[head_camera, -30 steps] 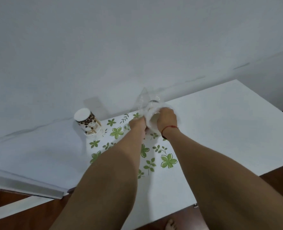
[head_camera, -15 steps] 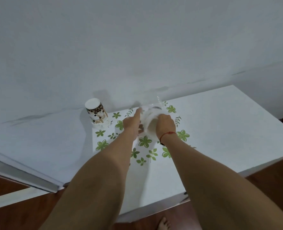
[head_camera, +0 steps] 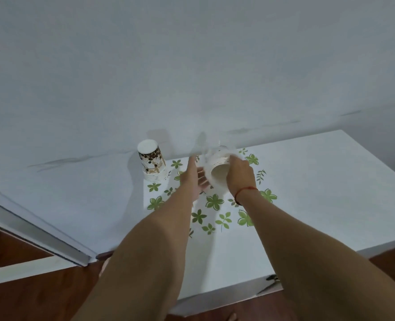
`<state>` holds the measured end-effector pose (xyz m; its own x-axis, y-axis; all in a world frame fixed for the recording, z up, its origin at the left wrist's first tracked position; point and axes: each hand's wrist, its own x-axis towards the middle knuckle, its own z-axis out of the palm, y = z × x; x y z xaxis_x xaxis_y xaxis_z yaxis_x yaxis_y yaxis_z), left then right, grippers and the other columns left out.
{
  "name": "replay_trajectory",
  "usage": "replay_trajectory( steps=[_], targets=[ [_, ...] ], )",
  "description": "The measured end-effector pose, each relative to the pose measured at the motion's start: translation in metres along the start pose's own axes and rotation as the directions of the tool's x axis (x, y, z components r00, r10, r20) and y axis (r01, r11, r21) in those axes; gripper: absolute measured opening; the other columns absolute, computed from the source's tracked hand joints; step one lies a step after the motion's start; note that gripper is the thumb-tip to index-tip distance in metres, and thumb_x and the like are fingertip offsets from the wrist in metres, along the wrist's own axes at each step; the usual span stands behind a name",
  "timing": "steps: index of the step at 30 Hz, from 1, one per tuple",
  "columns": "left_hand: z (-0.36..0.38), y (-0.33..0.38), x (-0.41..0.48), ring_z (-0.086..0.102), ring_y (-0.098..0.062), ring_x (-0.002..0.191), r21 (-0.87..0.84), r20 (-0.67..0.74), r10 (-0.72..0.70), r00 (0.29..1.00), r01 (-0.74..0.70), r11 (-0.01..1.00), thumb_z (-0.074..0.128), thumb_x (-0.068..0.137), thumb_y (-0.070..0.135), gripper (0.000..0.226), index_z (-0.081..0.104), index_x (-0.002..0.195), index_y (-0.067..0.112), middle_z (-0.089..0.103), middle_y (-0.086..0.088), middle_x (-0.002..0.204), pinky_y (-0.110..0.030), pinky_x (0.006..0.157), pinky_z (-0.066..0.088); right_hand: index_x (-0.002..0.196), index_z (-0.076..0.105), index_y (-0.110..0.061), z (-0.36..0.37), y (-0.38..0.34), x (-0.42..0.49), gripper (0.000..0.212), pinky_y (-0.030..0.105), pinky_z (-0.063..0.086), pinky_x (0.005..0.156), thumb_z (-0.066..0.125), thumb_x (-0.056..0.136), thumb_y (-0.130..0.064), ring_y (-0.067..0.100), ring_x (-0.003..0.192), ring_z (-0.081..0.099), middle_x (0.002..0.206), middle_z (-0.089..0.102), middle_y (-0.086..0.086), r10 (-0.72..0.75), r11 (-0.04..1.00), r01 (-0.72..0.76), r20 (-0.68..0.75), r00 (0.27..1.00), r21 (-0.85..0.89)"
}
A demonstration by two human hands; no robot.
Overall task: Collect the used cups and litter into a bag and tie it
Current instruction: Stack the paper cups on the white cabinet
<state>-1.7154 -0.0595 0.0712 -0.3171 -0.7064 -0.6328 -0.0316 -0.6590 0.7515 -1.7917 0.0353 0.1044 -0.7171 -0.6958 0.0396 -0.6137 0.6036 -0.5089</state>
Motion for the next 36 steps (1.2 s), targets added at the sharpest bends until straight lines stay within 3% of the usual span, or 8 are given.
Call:
replay_trajectory(
  steps=[5, 9, 16, 20, 22, 25, 32, 36],
  targets=[
    [-0.011, -0.021, -0.006, 0.063, -0.023, 0.077, -0.054, 0.182, -0.173, 0.968, 0.186, 0.981, 0.054, 0.095, 0.016, 0.015, 0.060, 0.103, 0.005, 0.064, -0.012, 0.089, -0.030, 0.056, 0.060, 0.109, 0.059, -0.004, 0.008, -0.016, 0.003, 0.034, 0.035, 0.043, 0.082, 0.029, 0.093, -0.003, 0.034, 0.106, 0.057, 0.114, 0.059, 0.018, 0.087, 0.981, -0.089, 0.015, 0.996, 0.170],
    [-0.006, -0.007, -0.004, 0.059, -0.021, 0.077, -0.009, -0.017, -0.017, 1.000, 0.017, 1.000, 0.048, 0.091, -0.009, 0.025, 0.062, 0.111, 0.000, 0.063, -0.015, 0.101, -0.033, 0.051, 0.061, 0.092, 0.061, -0.003, 0.002, -0.020, 0.005, 0.031, 0.034, 0.042, 0.077, 0.032, 0.087, 0.006, 0.033, 0.091, 0.054, 0.097, 0.056, 0.016, 0.046, 0.971, -0.046, 0.006, 0.999, 0.233],
    [-0.003, -0.001, 0.010, 0.064, -0.036, 0.100, 0.018, -0.197, 0.008, 0.980, -0.005, 1.000, 0.057, 0.093, 0.001, 0.032, 0.055, 0.124, -0.005, 0.063, -0.022, 0.121, -0.042, 0.073, 0.057, 0.100, 0.068, 0.005, -0.004, -0.005, 0.004, 0.029, 0.043, 0.057, 0.082, 0.040, 0.092, 0.000, 0.037, 0.097, 0.063, 0.108, 0.065, 0.021, 0.037, 0.959, -0.069, 0.120, 0.992, 0.273],
    [0.006, -0.004, 0.002, 0.059, -0.021, 0.059, 0.085, -0.284, 0.064, 0.957, -0.041, 0.996, 0.074, 0.082, 0.040, 0.056, 0.057, 0.120, 0.002, 0.060, -0.009, 0.095, -0.036, 0.065, 0.061, 0.130, 0.055, -0.004, -0.010, 0.005, 0.000, 0.040, 0.039, 0.048, 0.100, 0.039, 0.094, -0.001, 0.035, 0.119, 0.055, 0.131, 0.056, 0.018, 0.123, 0.962, -0.154, 0.145, 0.982, 0.224],
    [0.006, -0.008, -0.003, 0.055, -0.017, 0.050, 0.135, -0.145, 0.102, 0.984, -0.083, 0.987, 0.072, 0.078, 0.054, 0.062, 0.058, 0.114, 0.005, 0.060, -0.006, 0.081, -0.031, 0.056, 0.058, 0.138, 0.046, -0.008, -0.010, 0.011, -0.002, 0.044, 0.036, 0.042, 0.101, 0.042, 0.094, -0.006, 0.032, 0.126, 0.050, 0.138, 0.050, 0.016, 0.150, 0.954, -0.190, 0.180, 0.972, 0.232],
    [0.007, -0.017, -0.016, 0.066, -0.023, 0.077, 0.286, 0.109, 0.107, 0.988, -0.134, 0.949, 0.072, 0.079, 0.051, 0.043, 0.063, 0.092, 0.011, 0.071, -0.013, 0.093, -0.037, 0.077, 0.059, 0.139, 0.039, -0.008, -0.009, 0.014, -0.005, 0.050, 0.034, 0.042, 0.089, 0.048, 0.094, -0.029, 0.029, 0.115, 0.051, 0.134, 0.050, 0.015, 0.192, 0.888, -0.300, 0.312, 0.931, 0.348],
    [-0.023, -0.017, -0.033, 0.063, -0.025, 0.102, 0.202, 0.196, 0.059, 0.979, -0.100, 0.974, 0.065, 0.090, 0.024, 0.022, 0.060, 0.111, 0.022, 0.064, -0.005, 0.118, -0.043, 0.085, 0.058, 0.109, 0.050, -0.012, -0.001, 0.010, 0.001, 0.031, 0.031, 0.040, 0.084, 0.046, 0.089, -0.035, 0.024, 0.096, 0.051, 0.099, 0.052, 0.010, 0.223, 0.812, -0.349, 0.303, 0.926, 0.469],
    [-0.041, -0.016, -0.046, 0.058, -0.025, 0.103, 0.217, 0.264, 0.009, 0.965, -0.069, 0.974, 0.061, 0.088, 0.032, 0.023, 0.062, 0.107, 0.019, 0.062, -0.003, 0.105, -0.046, 0.097, 0.051, 0.140, 0.034, -0.013, -0.004, 0.009, -0.012, 0.068, 0.036, 0.053, 0.084, 0.061, 0.080, -0.032, 0.029, 0.109, 0.058, 0.128, 0.053, 0.013, 0.219, 0.661, -0.493, 0.483, 0.848, 0.566]
  ],
)
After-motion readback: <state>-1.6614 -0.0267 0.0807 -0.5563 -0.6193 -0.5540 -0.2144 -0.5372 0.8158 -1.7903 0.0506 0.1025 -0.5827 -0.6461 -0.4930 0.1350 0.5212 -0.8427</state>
